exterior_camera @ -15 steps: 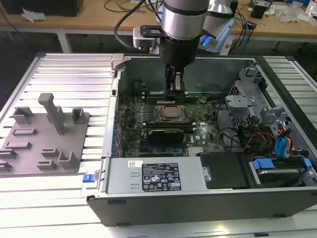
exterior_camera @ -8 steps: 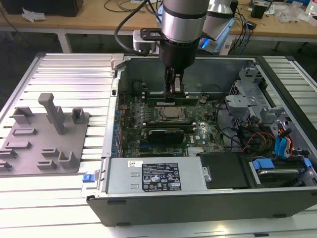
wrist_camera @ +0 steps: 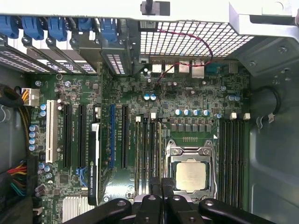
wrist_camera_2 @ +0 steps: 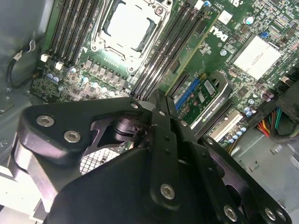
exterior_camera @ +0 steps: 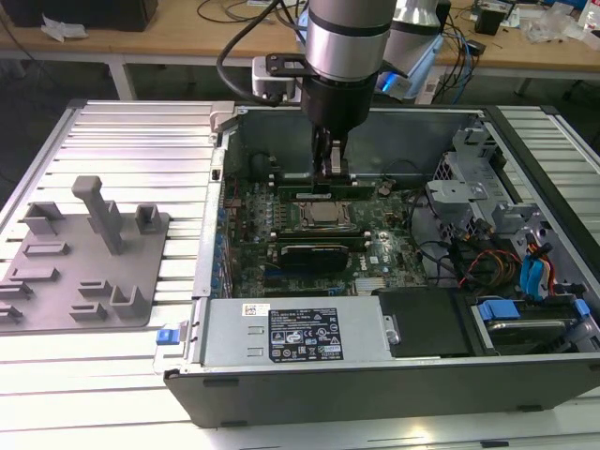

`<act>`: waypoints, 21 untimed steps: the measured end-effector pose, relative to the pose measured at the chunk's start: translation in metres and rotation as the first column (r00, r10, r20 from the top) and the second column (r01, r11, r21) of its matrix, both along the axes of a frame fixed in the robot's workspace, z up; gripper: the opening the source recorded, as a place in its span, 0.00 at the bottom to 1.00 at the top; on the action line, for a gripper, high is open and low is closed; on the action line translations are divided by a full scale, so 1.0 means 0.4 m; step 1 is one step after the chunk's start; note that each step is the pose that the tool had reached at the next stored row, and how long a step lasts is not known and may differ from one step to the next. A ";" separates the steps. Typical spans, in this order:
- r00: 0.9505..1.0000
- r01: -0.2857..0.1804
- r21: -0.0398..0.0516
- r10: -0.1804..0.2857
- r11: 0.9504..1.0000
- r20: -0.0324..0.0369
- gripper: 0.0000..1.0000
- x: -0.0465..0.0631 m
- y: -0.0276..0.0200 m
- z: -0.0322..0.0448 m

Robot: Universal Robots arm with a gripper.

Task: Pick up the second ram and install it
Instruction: 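Insert the second ram into the second slot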

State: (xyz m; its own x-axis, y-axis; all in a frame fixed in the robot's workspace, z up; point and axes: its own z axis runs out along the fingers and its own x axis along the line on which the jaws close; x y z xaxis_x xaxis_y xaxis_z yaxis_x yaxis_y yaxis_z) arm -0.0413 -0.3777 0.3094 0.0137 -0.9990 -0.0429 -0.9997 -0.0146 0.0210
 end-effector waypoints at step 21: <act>1.000 0.000 -0.006 0.000 1.000 0.004 0.09 -0.003 0.001 -0.043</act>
